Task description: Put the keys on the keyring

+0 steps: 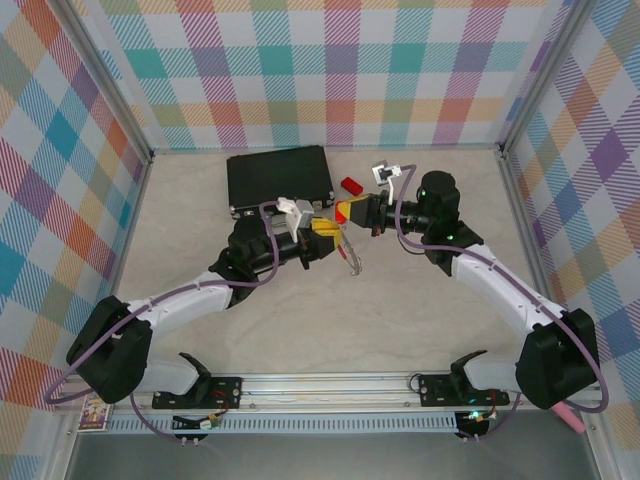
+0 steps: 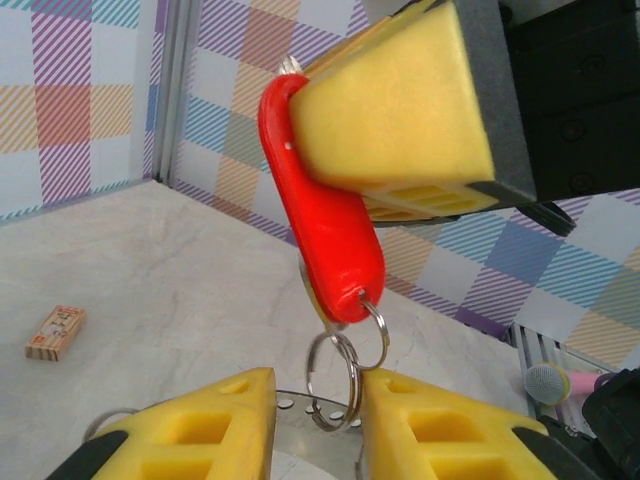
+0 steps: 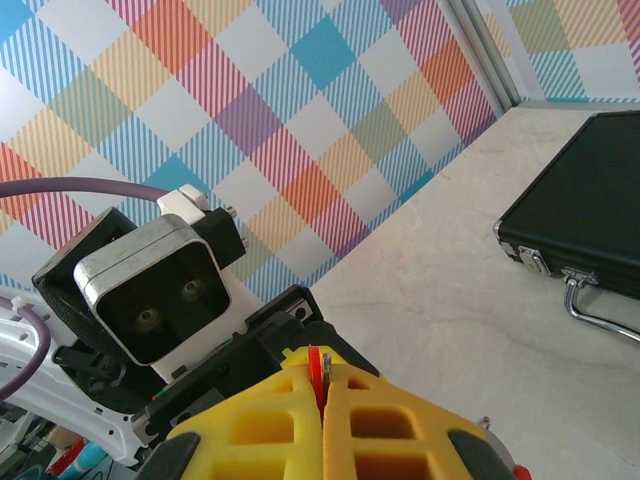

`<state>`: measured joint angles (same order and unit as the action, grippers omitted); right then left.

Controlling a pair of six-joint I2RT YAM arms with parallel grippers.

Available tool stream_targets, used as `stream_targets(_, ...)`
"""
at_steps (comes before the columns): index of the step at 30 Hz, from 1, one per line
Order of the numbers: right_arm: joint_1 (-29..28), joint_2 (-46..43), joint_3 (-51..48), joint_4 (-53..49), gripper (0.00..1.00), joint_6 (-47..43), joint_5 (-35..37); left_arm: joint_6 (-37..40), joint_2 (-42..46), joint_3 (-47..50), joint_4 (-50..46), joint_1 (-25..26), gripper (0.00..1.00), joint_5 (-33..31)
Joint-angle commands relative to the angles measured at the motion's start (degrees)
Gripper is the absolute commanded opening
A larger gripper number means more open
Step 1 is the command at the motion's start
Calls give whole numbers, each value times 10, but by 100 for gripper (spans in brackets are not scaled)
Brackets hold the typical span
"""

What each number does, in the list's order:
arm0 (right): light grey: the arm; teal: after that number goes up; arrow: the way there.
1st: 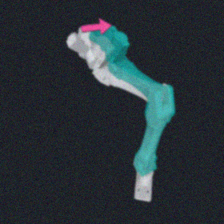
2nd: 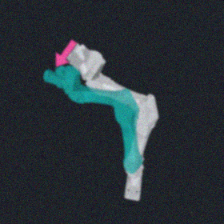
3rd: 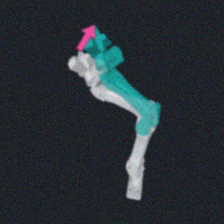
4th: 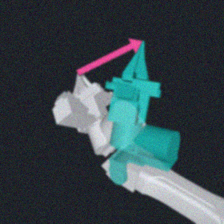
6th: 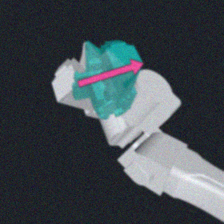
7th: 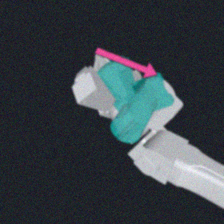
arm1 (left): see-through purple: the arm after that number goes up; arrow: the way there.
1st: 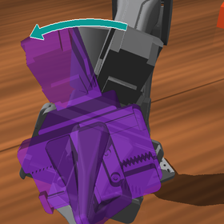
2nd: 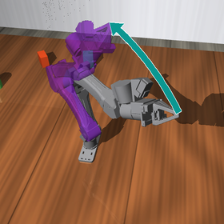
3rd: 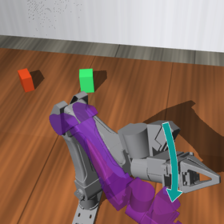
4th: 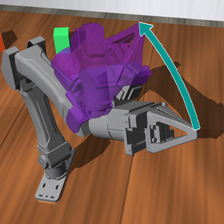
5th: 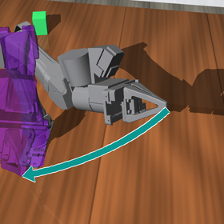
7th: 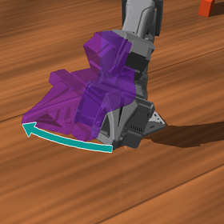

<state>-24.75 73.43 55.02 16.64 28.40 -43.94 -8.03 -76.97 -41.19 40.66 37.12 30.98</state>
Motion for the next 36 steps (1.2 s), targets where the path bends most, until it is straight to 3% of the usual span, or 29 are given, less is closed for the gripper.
stream_targets(1,2,-17,-5,13,0,10,-7,9,-7,-21,34,5,22,1)
stream_targets(3,2,-17,-7,13,0,12,-7,9,-9,-22,39,6,20,4)
stream_targets(5,2,-18,-8,14,0,14,-6,9,-11,-22,39,7,8,5)
stream_targets(8,2,-19,-11,16,0,16,1,10,-7,-19,40,7,0,8)
stream_targets(24,37,-47,-63,6,0,37,123,0,51,30,54,1,0,-36)
stream_targets(36,38,-30,-101,56,0,67,64,-57,27,33,139,-7,0,-25)
